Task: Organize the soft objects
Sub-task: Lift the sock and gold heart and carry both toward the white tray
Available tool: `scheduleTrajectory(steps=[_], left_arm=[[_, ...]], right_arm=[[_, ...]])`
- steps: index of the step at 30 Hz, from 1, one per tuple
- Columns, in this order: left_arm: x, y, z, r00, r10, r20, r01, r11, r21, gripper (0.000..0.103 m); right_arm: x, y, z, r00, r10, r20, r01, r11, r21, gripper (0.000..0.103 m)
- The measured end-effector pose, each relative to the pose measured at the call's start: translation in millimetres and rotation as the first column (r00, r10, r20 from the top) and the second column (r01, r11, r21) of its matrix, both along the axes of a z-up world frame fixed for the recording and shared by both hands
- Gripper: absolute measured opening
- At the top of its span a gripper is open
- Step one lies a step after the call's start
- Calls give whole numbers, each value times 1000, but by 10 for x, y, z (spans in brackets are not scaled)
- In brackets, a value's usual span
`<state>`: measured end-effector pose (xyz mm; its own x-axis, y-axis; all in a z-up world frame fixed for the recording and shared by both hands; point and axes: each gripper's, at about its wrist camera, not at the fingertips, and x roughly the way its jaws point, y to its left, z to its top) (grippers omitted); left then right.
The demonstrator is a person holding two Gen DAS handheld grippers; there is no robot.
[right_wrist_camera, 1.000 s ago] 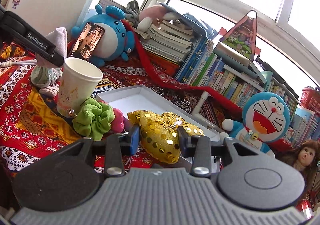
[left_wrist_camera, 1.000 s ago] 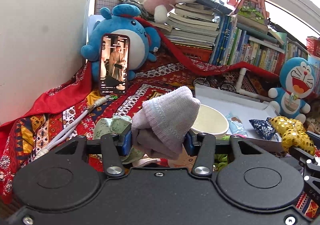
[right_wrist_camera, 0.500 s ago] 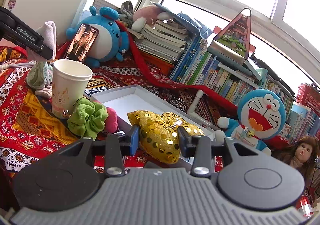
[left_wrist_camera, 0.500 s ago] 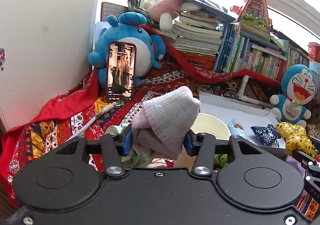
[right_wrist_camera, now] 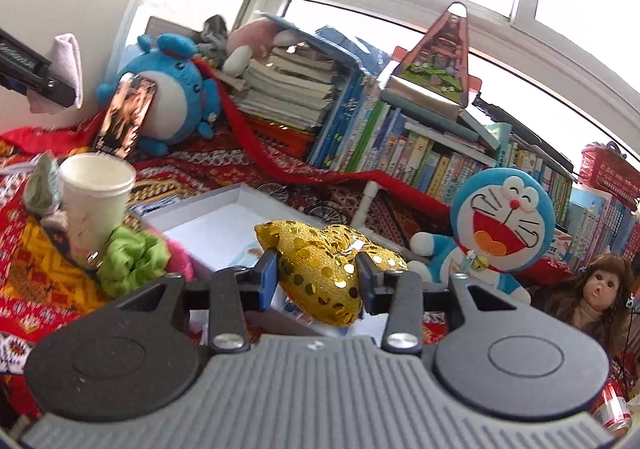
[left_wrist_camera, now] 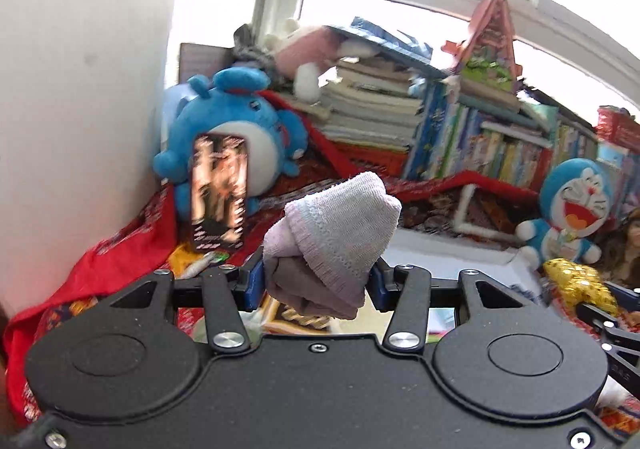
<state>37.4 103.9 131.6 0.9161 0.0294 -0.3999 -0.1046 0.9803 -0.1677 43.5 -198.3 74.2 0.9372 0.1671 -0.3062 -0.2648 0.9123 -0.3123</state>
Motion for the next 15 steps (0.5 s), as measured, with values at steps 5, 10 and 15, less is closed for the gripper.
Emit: scheduleTrajectory(steps=[5, 10, 15], left_arm=[[181, -251, 284, 995, -95, 5, 95, 995, -22, 47], [459, -663, 437, 979, -198, -45, 196, 980, -41, 47], [814, -1099, 430, 959, -256, -120, 249, 966, -69, 47]], right_arm=[[219, -199, 201, 1000, -8, -22, 10, 997, 82, 47], [466, -407, 363, 998, 6, -68, 9, 976, 218, 47], [729, -567, 422, 990, 42, -137, 9, 936, 352, 47]])
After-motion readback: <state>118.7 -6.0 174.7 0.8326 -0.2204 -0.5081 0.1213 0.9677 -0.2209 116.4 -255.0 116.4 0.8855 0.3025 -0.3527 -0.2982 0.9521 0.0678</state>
